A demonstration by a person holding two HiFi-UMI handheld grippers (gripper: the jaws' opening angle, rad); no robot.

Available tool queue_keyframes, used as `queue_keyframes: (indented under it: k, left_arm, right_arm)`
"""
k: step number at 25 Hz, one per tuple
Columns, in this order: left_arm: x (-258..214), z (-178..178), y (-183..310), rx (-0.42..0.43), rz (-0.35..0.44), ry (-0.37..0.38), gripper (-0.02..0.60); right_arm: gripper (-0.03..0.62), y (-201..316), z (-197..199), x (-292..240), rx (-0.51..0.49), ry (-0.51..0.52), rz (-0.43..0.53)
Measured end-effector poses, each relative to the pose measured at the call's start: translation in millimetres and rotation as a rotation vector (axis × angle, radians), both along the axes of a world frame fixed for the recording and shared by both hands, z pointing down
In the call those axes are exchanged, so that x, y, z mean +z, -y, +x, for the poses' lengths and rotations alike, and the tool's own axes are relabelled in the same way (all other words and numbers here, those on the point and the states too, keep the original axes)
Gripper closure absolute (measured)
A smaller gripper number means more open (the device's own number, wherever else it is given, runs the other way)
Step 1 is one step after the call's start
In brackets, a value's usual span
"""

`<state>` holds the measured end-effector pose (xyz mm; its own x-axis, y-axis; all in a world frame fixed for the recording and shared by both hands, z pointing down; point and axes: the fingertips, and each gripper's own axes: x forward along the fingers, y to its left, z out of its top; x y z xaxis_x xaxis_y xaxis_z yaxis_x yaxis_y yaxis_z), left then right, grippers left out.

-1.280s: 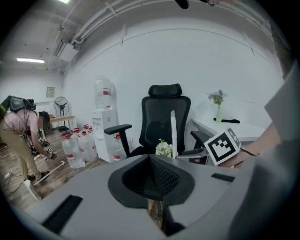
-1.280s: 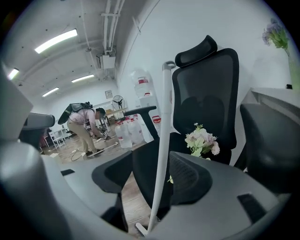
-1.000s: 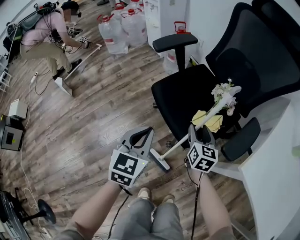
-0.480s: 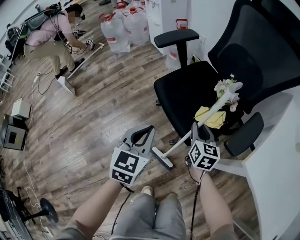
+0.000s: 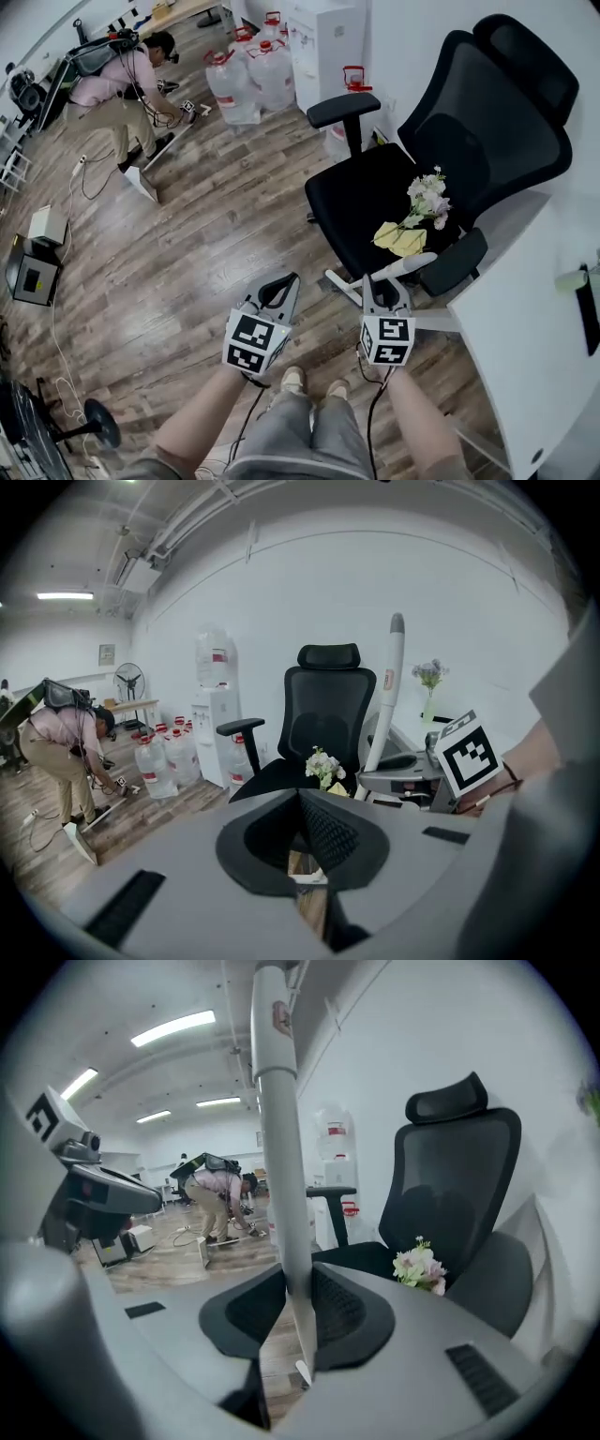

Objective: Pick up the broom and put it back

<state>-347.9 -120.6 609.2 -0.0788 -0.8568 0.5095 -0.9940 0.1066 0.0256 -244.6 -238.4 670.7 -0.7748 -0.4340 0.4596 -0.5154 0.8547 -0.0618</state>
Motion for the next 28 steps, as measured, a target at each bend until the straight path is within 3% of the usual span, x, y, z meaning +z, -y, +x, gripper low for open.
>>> queue_keyframes:
  k: [8,17,23,28]
  left_arm:
    - [-88,37,-14,0.036,0.031,-0.034,0.566]
    - [-193,63,-29,0.107,0.083,0.078,0.566]
    - [-243,74,-51,0.114,0.118,0.144,0.566]
    - [-263,93,-75,0.118,0.145,0.131,0.566]
  right_arm:
    - [0.491,-16,34,-137,-0.039,0.068,0.038]
    - [0.49,-48,81,-278,-0.097,0.19,0.008]
    - [0.49,-86,114,-333,-0.165,0.186,0.018]
    - [0.49,-111,147,-356,-0.148,0.192,0.047]
